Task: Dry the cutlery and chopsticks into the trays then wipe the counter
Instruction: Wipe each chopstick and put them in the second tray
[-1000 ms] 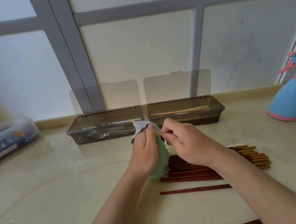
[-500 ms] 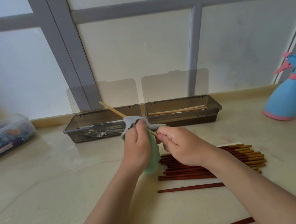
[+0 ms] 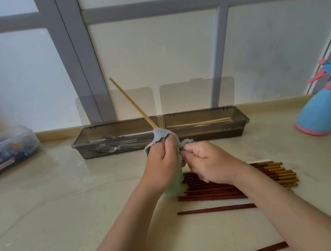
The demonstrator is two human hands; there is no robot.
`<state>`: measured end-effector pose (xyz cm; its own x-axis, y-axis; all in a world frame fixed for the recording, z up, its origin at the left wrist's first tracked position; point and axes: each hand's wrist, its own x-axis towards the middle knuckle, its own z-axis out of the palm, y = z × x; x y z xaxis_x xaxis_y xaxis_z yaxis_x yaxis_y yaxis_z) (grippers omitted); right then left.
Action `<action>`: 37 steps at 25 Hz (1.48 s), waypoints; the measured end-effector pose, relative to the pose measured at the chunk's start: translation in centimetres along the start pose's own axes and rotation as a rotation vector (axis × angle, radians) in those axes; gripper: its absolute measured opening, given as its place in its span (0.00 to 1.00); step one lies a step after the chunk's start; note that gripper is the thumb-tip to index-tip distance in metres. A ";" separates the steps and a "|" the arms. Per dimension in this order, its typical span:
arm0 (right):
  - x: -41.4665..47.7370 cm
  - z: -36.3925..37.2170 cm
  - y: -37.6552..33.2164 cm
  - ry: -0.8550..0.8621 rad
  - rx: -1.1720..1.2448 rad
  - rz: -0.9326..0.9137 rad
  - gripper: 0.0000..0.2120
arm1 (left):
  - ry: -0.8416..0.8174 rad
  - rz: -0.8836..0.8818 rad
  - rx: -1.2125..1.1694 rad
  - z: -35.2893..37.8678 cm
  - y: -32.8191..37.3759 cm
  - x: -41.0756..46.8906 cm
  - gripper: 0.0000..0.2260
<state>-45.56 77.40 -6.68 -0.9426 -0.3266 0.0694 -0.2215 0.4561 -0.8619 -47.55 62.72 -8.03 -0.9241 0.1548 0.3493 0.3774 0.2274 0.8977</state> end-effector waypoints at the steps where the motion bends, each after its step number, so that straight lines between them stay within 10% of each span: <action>1: -0.1 -0.2 -0.1 -0.015 0.037 0.015 0.16 | -0.021 -0.002 0.007 -0.2 -0.2 0.1 0.25; 5: 0.0 -1.0 -0.4 0.140 -0.037 -0.007 0.11 | -0.151 0.038 0.100 -1.2 0.1 0.0 0.22; 9: 0.5 -2.3 0.2 0.301 0.427 0.043 0.07 | -0.509 -0.046 0.222 -0.7 1.2 -0.8 0.21; 16: 1.9 -2.3 1.1 0.497 0.644 0.291 0.09 | -0.578 0.005 0.252 -0.3 0.6 -0.9 0.21; 22: 2.6 -3.3 1.5 0.635 0.528 0.310 0.10 | -0.349 0.035 0.047 -0.8 0.4 -0.5 0.19; 28: 3.0 -5.0 0.0 0.971 0.461 -0.175 0.07 | -0.026 0.031 0.033 -0.9 0.7 -0.5 0.26; 37: 4.1 -6.0 4.9 0.877 -0.749 -0.171 0.07 | -0.011 0.016 0.022 -0.7 1.1 -0.5 0.23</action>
<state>-51.95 83.24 -7.59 -0.6712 0.1198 0.7316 -0.1785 0.9317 -0.3163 -46.69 62.19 -7.01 -0.9173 0.1690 0.3607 0.3936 0.2461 0.8857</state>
